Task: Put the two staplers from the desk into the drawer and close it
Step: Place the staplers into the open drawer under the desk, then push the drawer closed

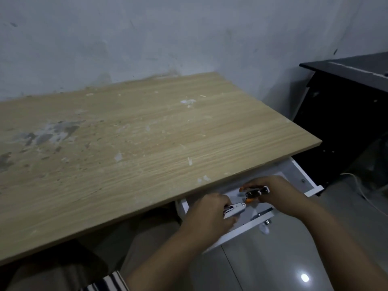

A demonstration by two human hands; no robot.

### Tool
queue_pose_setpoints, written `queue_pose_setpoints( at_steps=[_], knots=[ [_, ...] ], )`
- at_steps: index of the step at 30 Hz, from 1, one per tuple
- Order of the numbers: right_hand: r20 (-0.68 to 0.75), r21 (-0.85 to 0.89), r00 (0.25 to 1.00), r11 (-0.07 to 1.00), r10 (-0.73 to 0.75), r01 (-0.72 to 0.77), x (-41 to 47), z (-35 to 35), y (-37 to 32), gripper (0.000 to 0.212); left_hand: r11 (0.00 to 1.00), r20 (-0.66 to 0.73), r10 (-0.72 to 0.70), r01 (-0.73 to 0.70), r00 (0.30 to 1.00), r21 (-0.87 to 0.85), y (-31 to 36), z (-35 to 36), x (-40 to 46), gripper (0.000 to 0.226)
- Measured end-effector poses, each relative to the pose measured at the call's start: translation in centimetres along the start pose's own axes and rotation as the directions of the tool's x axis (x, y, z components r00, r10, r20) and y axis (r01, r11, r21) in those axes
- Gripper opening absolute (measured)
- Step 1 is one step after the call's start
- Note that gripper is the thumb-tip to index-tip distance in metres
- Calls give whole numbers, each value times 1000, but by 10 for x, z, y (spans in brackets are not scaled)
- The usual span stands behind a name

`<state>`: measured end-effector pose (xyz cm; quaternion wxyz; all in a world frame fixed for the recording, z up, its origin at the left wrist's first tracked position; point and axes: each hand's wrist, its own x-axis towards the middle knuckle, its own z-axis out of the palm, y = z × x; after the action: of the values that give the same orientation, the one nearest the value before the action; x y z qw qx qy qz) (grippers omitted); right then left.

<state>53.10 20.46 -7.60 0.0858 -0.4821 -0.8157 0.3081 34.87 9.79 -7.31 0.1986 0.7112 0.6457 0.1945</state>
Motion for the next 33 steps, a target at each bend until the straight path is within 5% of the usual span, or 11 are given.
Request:
queue_pose_setpoints(
  at_steps=[5, 13, 23, 30, 33],
  knots=[
    [152, 16, 988, 1000, 3, -6, 25, 0, 14, 42, 985, 96, -97, 82, 991, 153, -2, 18, 21, 29],
    [144, 10, 989, 1000, -16, 14, 29, 2, 20, 43, 981, 129, -110, 87, 985, 175, -9, 29, 30, 40],
    [-90, 0, 996, 1000, -12, 13, -14, -2, -5, 36, 981, -56, 196, -196, 979, 5, 9, -6, 10, 33],
    [-279, 172, 958, 977, -72, 123, -59, 23, -32, 28, 921, -150, 378, -354, 914, 163, -2, -48, 11, 26],
    [-476, 164, 877, 974, -64, 160, -70, 46, -32, 23, 896, -124, 409, -371, 904, 242, -12, -54, 15, 25]
  ],
)
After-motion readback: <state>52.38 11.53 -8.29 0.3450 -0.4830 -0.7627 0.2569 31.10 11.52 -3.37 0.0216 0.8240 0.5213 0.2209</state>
